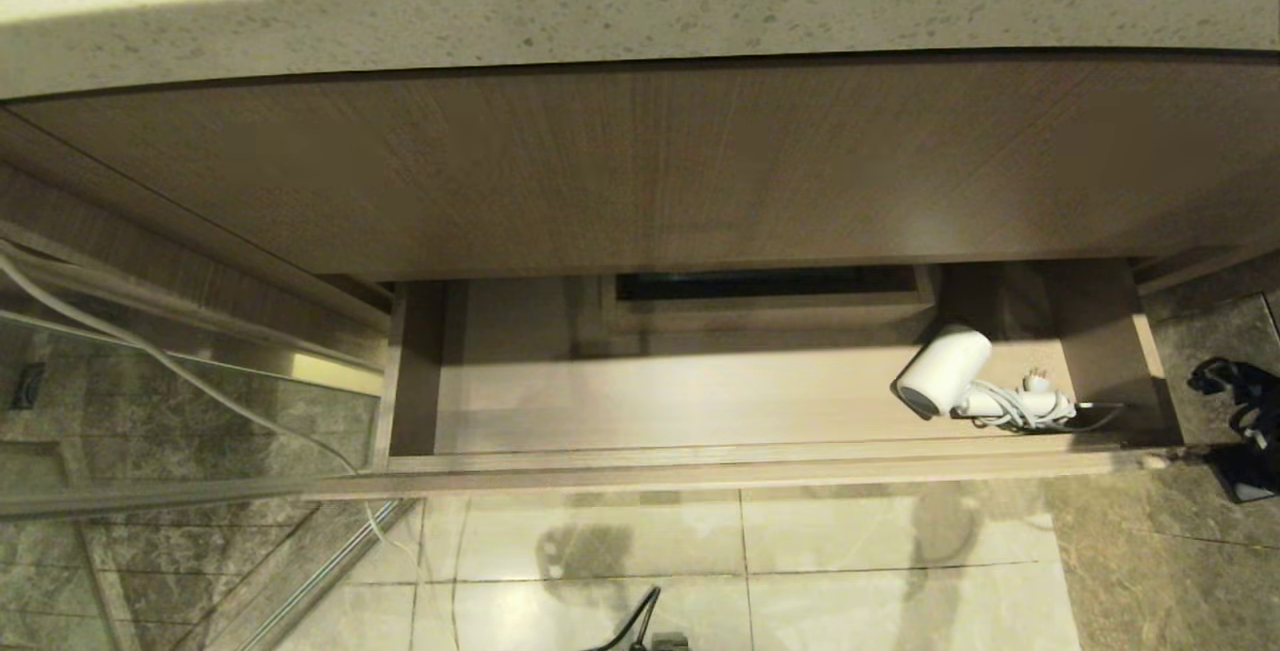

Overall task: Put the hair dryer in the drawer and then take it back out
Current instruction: Close the drawer

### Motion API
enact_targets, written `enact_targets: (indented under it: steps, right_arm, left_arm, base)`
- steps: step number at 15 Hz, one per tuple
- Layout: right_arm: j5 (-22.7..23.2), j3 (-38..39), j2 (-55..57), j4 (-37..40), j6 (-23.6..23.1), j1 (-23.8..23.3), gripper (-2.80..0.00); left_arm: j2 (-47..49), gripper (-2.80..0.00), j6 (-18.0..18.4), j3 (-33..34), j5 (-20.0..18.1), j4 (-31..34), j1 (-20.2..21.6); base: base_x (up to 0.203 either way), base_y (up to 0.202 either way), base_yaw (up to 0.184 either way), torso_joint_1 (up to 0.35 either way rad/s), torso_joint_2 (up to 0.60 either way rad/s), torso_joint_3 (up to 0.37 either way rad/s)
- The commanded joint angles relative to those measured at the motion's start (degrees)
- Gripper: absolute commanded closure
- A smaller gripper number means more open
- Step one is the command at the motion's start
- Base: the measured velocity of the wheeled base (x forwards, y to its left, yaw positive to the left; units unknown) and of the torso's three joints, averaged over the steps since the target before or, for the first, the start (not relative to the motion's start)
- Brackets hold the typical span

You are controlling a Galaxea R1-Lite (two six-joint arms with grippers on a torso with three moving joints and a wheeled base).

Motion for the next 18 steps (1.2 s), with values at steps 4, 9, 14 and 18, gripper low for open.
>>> enact_targets:
  steps: [4, 9, 14, 18]
  right_arm:
    - [3.4, -4.3, -2.2, -0.6, -0.5, 0.5, 0.0]
    - [5.9, -8.3, -3.6, 3.4, -0.7, 0.5, 0.0]
    - [6.3, -11.3, -5.0, 2.1, 3.2, 1.2, 0.0]
    - [6.5, -10.8, -5.1, 1.1, 4.5, 1.5, 0.0]
  left_arm:
    - [0.0, 0.0, 0.0, 2.3, 0.0, -0.1, 0.0]
    - [0.0, 0.0, 0.0, 2.3, 0.0, -0.1, 0.0]
    - [0.0, 0.0, 0.0, 2.3, 0.0, -0.1, 0.0]
    - [0.0, 0.0, 0.0, 2.3, 0.0, -0.1, 0.0]
  base:
    - [0.0, 0.0, 0.0, 0.0, 0.0, 0.0]
    - [0.0, 0.0, 0.0, 0.0, 0.0, 0.0]
    - [0.0, 0.0, 0.0, 0.0, 0.0, 0.0]
    - [0.0, 0.0, 0.0, 0.0, 0.0, 0.0]
